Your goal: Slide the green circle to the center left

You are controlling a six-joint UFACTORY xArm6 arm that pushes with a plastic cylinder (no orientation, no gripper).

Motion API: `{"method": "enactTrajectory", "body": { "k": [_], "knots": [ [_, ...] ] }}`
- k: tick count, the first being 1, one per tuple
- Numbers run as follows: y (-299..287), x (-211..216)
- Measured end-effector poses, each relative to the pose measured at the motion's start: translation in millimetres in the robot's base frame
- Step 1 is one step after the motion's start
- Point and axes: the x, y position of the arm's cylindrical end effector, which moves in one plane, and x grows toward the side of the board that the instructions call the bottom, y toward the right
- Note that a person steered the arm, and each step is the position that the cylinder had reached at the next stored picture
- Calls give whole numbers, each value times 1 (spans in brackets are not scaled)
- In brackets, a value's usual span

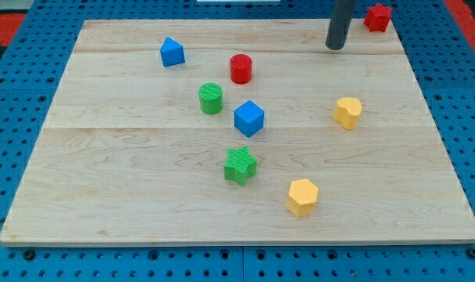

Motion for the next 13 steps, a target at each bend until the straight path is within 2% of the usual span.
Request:
{"method": "enactTrajectory", "body": {
  "k": [2, 4, 6, 7, 11, 12, 13],
  "knots": [
    [-71, 22],
    [-132, 126],
    [-241, 126],
    [-278, 126],
    [-319, 95],
    [-363, 104],
    [-375, 127]
  ]
}}
